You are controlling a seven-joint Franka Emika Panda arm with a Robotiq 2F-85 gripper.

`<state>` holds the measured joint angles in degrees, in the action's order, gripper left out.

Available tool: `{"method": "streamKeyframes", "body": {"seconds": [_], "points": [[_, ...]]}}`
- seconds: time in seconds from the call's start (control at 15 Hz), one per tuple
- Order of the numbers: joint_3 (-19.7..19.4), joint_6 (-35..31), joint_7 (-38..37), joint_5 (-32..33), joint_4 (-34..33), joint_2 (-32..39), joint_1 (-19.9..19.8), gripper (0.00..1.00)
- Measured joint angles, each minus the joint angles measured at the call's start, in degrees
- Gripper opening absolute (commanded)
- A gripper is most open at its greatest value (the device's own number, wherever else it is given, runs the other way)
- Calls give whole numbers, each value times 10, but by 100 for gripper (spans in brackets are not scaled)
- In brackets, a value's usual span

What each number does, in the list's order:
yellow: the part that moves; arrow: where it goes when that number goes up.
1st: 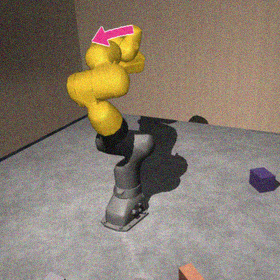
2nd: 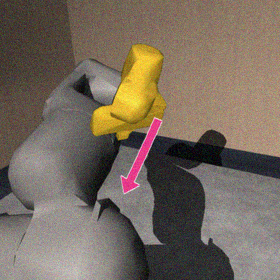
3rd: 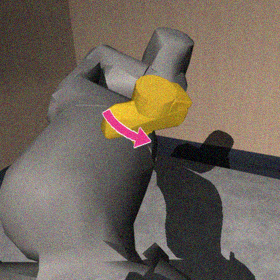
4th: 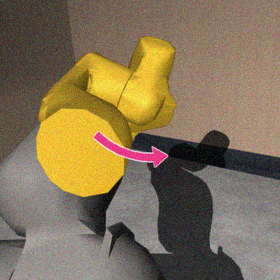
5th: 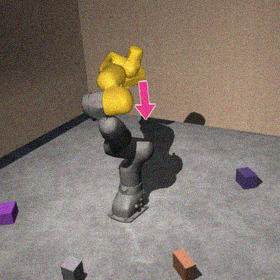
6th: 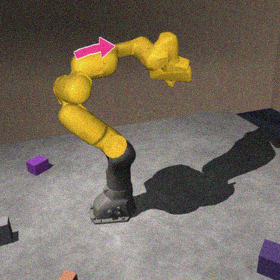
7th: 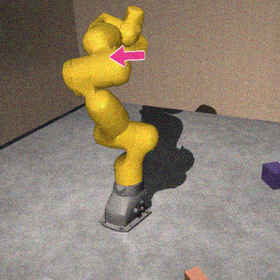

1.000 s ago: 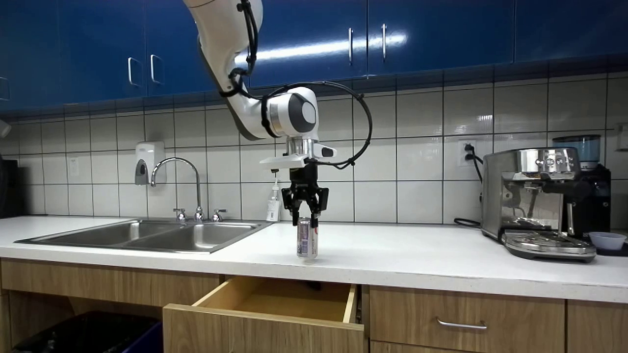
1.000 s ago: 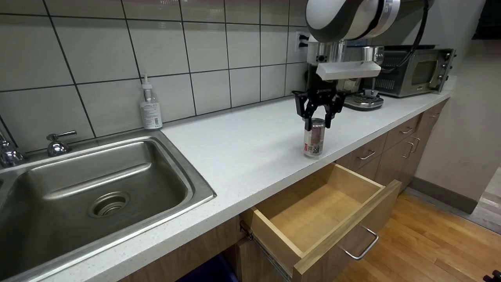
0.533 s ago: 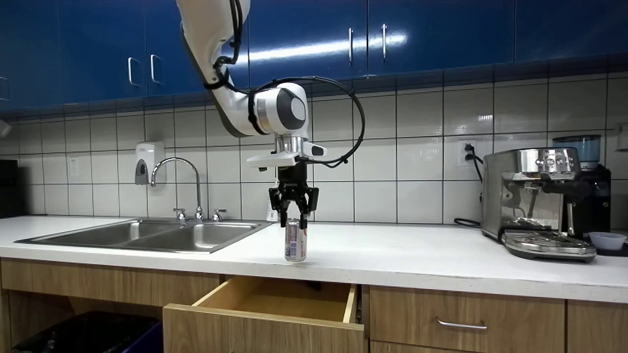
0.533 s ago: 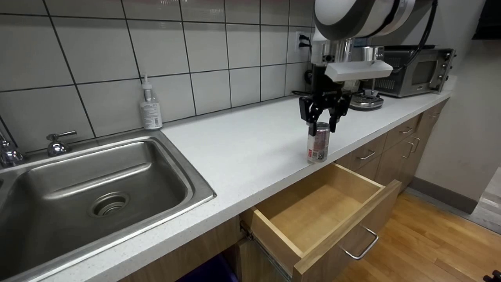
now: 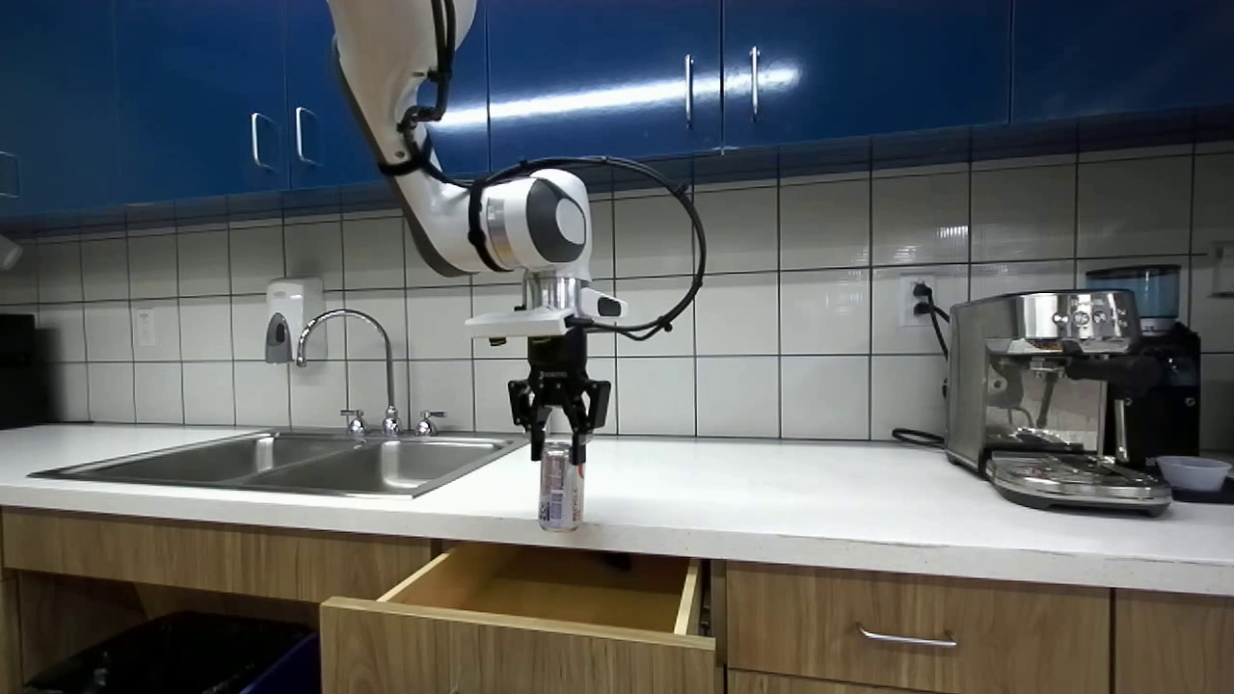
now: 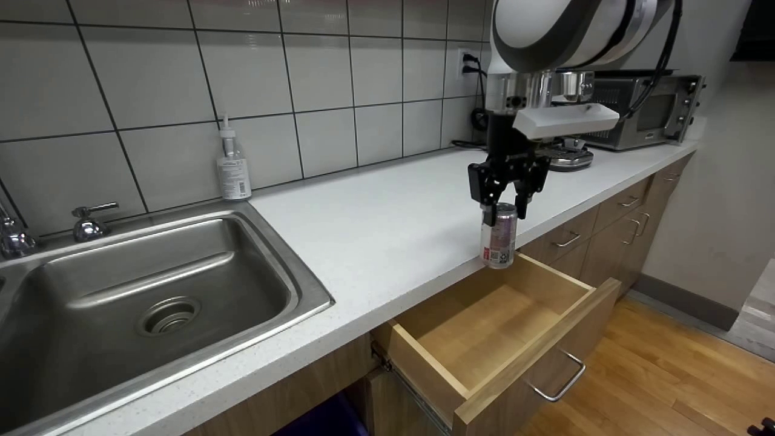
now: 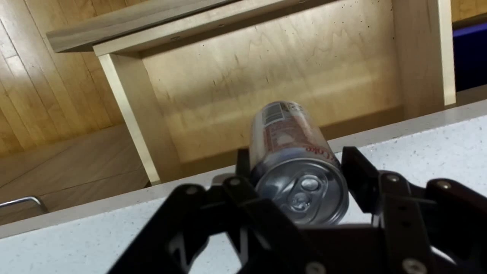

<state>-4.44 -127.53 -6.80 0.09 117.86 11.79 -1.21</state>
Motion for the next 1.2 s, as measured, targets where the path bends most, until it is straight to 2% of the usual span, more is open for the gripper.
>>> {"method": "streamKeyframes", "body": {"seconds": [0.53, 1.2], "points": [[3, -13, 10, 12, 32, -5, 6, 37], [3, -71, 10, 38, 72, 3, 10, 37]]}}
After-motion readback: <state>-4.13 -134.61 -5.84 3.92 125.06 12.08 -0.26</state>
